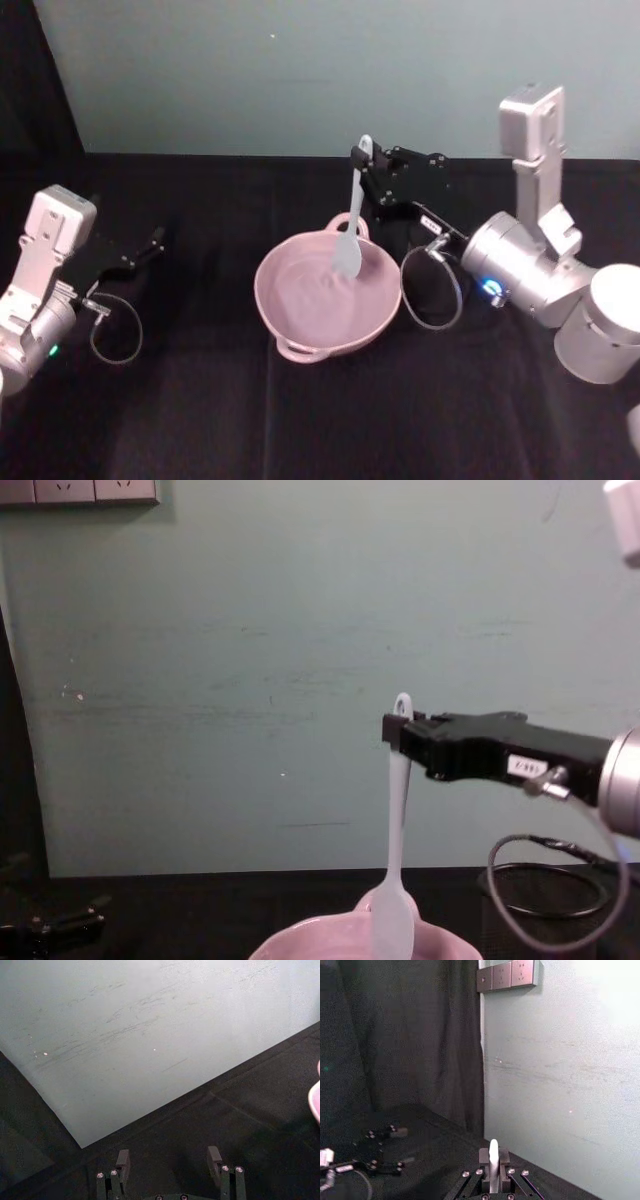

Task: Use the one hand to pick up the spoon and stir the clear water in the bowl.

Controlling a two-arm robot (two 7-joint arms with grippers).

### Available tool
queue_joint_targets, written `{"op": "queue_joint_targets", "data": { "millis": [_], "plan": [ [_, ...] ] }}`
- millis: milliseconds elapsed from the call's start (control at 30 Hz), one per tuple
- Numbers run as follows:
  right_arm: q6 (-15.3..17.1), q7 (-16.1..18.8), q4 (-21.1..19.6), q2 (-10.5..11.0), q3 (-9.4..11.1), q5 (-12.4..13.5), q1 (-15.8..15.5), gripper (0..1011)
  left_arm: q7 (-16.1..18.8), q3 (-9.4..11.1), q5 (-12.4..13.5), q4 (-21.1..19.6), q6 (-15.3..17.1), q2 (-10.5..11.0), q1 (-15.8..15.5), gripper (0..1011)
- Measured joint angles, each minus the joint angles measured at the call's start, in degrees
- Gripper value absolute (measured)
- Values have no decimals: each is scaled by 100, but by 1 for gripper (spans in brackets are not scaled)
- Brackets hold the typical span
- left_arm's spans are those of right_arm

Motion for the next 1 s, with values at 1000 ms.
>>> {"op": "queue_joint_targets", "data": {
  "millis": [1000],
  "plan": [
    [1561, -247, -568, 539, 1474, 2220, 245, 116, 0, 0, 0, 0, 0, 0, 0, 1011]
  ]
}}
